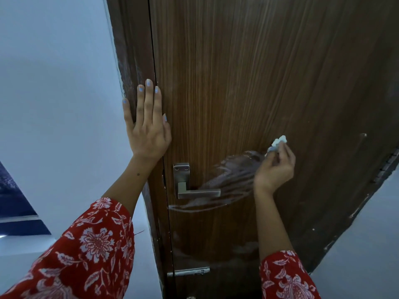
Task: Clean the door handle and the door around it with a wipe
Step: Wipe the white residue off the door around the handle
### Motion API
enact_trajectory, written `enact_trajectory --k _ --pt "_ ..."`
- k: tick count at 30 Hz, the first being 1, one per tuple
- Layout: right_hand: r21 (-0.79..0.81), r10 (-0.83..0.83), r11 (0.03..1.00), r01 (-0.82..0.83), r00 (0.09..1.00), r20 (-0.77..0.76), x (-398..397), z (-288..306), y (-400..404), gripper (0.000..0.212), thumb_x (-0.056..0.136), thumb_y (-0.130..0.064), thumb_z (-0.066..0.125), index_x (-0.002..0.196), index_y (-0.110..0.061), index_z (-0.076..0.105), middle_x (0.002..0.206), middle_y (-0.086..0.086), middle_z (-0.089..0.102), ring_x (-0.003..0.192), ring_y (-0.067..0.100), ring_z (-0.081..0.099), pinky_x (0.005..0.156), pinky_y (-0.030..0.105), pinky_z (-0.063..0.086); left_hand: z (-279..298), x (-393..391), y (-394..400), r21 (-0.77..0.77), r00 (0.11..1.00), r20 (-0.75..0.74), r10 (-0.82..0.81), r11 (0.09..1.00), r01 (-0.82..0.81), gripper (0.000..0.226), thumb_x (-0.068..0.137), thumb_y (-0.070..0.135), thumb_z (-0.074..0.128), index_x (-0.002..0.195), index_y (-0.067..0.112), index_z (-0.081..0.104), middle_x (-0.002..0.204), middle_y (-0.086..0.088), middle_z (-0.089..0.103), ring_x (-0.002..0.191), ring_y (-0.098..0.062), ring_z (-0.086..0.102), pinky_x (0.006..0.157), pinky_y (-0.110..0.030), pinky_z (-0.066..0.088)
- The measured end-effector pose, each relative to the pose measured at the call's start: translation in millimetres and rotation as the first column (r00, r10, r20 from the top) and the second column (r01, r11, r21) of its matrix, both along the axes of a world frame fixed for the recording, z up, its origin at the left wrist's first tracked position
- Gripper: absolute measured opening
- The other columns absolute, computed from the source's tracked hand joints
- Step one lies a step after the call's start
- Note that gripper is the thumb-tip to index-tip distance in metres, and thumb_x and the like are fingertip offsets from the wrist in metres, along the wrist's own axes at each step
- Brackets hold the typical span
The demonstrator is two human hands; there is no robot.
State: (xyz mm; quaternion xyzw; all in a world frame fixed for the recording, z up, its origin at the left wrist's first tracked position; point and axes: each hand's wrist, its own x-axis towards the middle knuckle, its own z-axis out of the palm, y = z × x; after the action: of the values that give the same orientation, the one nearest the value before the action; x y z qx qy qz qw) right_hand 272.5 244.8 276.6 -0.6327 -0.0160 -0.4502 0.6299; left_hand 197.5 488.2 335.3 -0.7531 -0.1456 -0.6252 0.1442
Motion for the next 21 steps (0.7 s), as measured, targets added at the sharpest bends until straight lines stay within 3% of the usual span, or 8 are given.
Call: enact_trajectory --k 3,5,9,12,14,18,19,21 --pt "-0.111 -0.005 0.994 0.010 0.999 0.043 0.4 -2.6 3.3 0.026 0.088 0.000 0.058 0.114 0.001 0.064 0.114 0.014 0.060 0.103 0.014 0.057 0.090 0.009 0.045 -0.5 0.0 0.1 -0.003 1.000 -0.004 0.003 1.000 -0.003 0.053 0.097 0.024 0.035 0.147 0.008 0.027 0.153 -0.012 0.030 0.143 -0.025 0.023 0.116 -0.046 0.008" --pt "-0.143 -0.004 0.990 0.015 0.997 0.076 2.6 -6.8 -3.0 0.023 0.085 0.002 0.061 0.107 0.001 0.068 0.108 0.014 0.062 0.099 0.014 0.059 0.086 0.006 0.044 -0.7 -0.4 0.5 -0.004 1.000 -0.004 0.013 1.000 -0.013 0.053 0.097 0.024 0.036 0.147 0.009 0.028 0.153 -0.011 0.030 0.143 -0.025 0.023 0.117 -0.045 0.006" --pt "0.091 0.022 0.996 -0.015 0.997 -0.070 9.5 2.7 -16.5 0.022 0.083 0.004 0.062 0.105 0.002 0.068 0.106 0.011 0.060 0.094 0.013 0.060 0.076 0.001 0.044 -0.6 -0.3 0.4 -0.007 1.000 -0.008 0.011 1.000 -0.011 0.053 0.097 0.024 0.035 0.147 0.009 0.027 0.153 -0.011 0.029 0.144 -0.025 0.022 0.117 -0.045 0.007" --pt "-0.098 0.073 0.993 -0.072 0.997 0.015 4.3 -2.0 -11.6 0.021 0.082 0.005 0.063 0.102 0.000 0.070 0.100 0.003 0.060 0.091 0.009 0.061 0.079 0.008 0.048 -0.7 -0.4 0.0 -0.011 1.000 -0.012 0.000 1.000 0.000 0.053 0.097 0.025 0.035 0.147 0.009 0.026 0.154 -0.012 0.029 0.144 -0.025 0.021 0.116 -0.048 0.011" --pt "-0.165 0.083 0.983 -0.075 0.996 0.042 5.8 -11.4 -17.7 0.020 0.081 0.004 0.065 0.100 0.000 0.070 0.098 0.004 0.063 0.089 0.009 0.061 0.078 0.006 0.047 -0.9 -0.8 0.4 -0.019 1.000 -0.015 -0.014 1.000 0.014 0.053 0.097 0.025 0.035 0.147 0.009 0.027 0.154 -0.012 0.029 0.144 -0.025 0.021 0.116 -0.048 0.011" --pt "0.192 0.048 0.981 -0.016 0.985 -0.164 18.3 -12.7 -34.8 0.021 0.082 0.002 0.065 0.103 -0.002 0.069 0.103 0.005 0.064 0.092 0.014 0.064 0.070 0.001 0.044 -0.3 -0.4 -0.1 -0.013 1.000 -0.012 -0.009 1.000 0.009 0.053 0.097 0.025 0.034 0.147 0.009 0.026 0.153 -0.012 0.029 0.144 -0.025 0.022 0.115 -0.050 0.014" --pt "0.176 0.053 0.984 -0.023 0.985 -0.165 16.9 -12.1 -33.2 0.021 0.083 0.002 0.064 0.103 -0.002 0.069 0.103 0.002 0.062 0.092 0.012 0.063 0.071 0.001 0.045 -0.5 0.0 -0.4 -0.009 1.000 -0.010 -0.009 1.000 0.009 0.053 0.097 0.025 0.033 0.147 0.009 0.026 0.153 -0.012 0.029 0.144 -0.025 0.023 0.115 -0.050 0.015" --pt "-0.011 0.061 0.998 -0.062 0.994 -0.091 9.3 -14.7 -25.3 0.021 0.083 0.003 0.063 0.102 -0.001 0.068 0.101 0.001 0.060 0.090 0.009 0.060 0.076 0.004 0.046 -0.8 0.3 0.1 -0.006 1.000 -0.006 -0.009 1.000 0.008 0.053 0.097 0.024 0.035 0.147 0.008 0.027 0.153 -0.012 0.030 0.144 -0.026 0.023 0.115 -0.050 0.014"
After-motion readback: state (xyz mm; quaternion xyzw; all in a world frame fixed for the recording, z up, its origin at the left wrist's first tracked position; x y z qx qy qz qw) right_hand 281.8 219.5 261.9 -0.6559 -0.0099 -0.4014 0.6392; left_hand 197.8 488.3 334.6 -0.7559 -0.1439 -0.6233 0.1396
